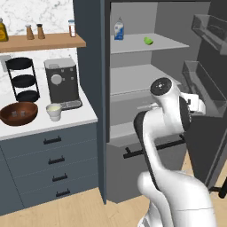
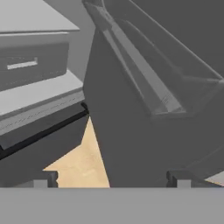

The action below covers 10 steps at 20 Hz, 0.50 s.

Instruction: Grab a lemon wedge from the fridge and one ice cube from the ice bowl, and put them in the glass of lemonade.

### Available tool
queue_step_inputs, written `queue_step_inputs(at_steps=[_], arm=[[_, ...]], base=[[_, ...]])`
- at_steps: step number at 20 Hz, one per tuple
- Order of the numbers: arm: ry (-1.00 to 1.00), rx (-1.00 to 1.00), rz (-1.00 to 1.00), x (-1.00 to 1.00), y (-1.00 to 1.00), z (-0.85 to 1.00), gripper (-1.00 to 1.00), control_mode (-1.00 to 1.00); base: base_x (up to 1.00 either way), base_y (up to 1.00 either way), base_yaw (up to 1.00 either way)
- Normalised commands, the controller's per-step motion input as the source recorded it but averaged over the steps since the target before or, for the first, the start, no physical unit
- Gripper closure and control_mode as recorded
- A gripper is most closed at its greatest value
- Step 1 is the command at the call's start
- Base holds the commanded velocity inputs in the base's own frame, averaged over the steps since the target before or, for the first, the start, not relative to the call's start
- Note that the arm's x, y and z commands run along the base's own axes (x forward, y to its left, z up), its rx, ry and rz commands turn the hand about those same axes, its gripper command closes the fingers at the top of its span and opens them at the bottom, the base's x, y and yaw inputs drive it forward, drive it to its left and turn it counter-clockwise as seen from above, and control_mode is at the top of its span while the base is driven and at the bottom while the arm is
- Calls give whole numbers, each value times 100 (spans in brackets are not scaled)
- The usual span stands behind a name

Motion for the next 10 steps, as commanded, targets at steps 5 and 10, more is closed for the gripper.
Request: queue_step_inputs(at_steps=[5,10], arm=[[33,-27,-17,100,-55,-18,-100,-100],[21,-1,-8,72,-100,-31,-100,-100]], base=[[0,0,0],[0,0,0]])
